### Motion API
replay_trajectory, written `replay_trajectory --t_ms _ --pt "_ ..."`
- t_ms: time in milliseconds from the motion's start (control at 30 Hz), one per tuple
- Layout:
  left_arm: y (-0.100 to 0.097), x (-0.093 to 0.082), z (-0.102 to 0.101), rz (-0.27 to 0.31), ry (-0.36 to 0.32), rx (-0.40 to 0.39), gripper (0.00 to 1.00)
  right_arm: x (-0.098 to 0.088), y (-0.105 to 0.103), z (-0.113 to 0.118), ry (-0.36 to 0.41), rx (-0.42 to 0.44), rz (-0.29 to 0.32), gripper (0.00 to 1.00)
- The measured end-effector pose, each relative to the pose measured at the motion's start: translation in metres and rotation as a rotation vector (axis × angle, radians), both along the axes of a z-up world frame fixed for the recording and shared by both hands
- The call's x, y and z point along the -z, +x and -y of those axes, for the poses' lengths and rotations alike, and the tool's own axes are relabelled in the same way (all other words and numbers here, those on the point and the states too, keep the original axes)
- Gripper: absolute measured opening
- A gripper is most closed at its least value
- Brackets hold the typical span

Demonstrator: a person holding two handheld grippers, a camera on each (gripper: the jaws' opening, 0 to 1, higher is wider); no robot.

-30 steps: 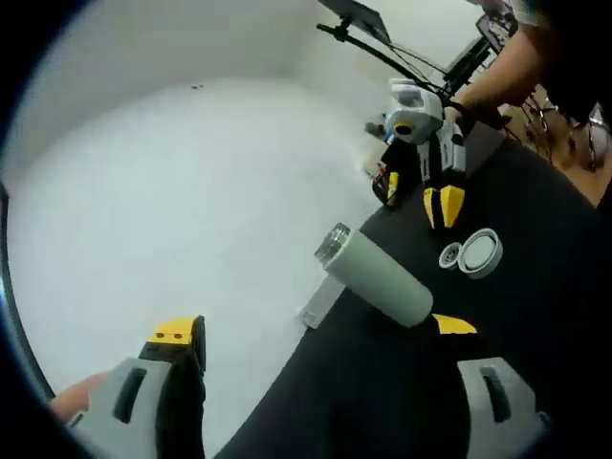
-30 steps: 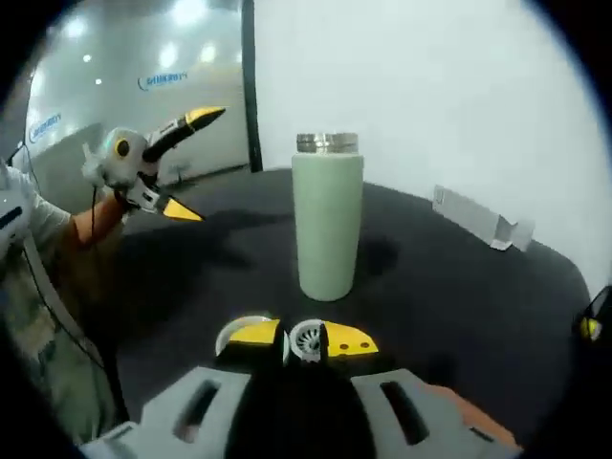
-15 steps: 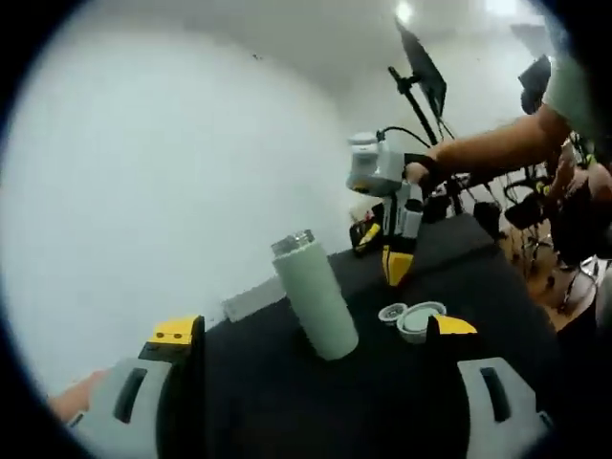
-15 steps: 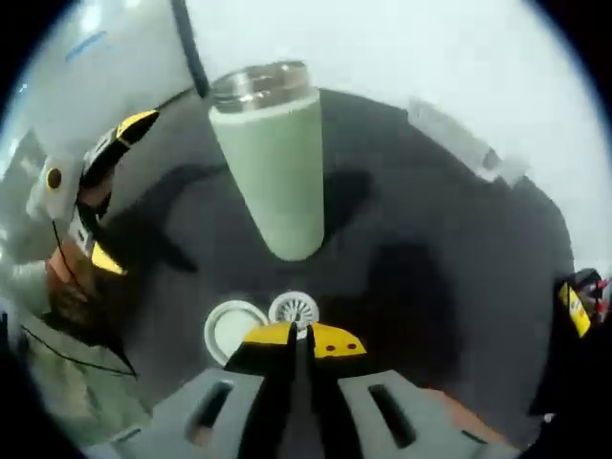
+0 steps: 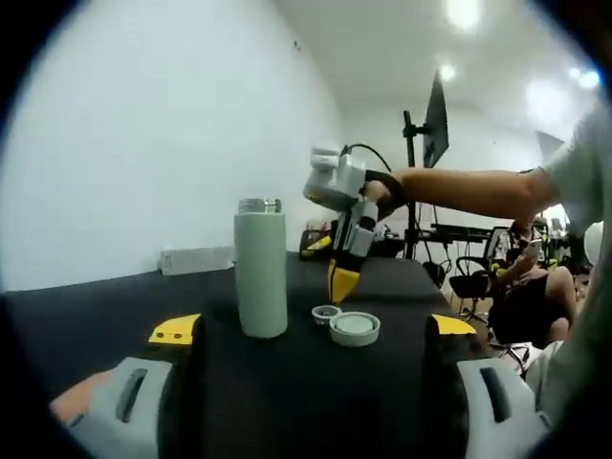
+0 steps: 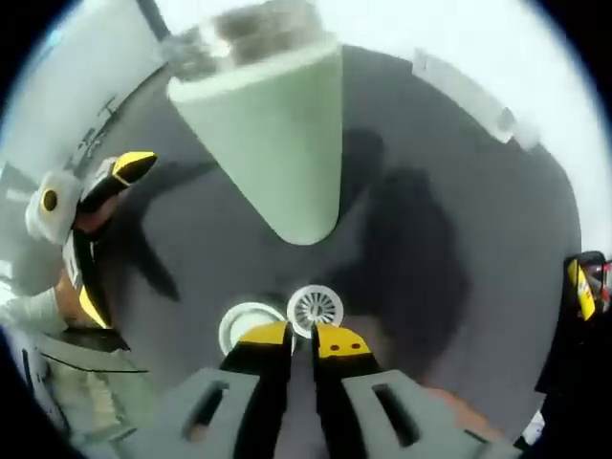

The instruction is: Assemble the cup parts correctly, then place the assembled cup into the box.

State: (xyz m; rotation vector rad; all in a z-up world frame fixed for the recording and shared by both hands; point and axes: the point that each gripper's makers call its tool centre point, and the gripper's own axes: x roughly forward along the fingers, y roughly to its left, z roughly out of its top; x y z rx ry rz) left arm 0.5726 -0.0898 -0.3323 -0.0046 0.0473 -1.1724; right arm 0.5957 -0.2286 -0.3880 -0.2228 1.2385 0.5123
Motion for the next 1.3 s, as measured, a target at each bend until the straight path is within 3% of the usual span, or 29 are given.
replay_trajectory --t_ms 100,300,900,1167,1300 --pt "-0.002 0.005 0.002 -0.001 0.018 0.006 0.88 0.001 0.000 -0.006 0.041 0.028 -0.035 0.13" --pt "-0.003 0.004 0.002 0.006 0.024 0.015 0.87 0.008 0.001 0.002 -0.033 0.050 -0.056 0.07" --pt "-0.007 -0.002 0.003 0.030 0.017 0.020 0.86 0.020 0.001 0.001 -0.109 0.068 -0.118 0.06" --pt "-0.006 -0.002 0.002 0.038 0.024 0.013 0.85 0.019 0.002 0.004 -0.098 0.066 -0.101 0.06" --pt "-0.006 -0.001 0.001 0.038 0.028 0.010 0.85 0.021 0.006 0.004 -0.092 0.052 -0.047 0.04"
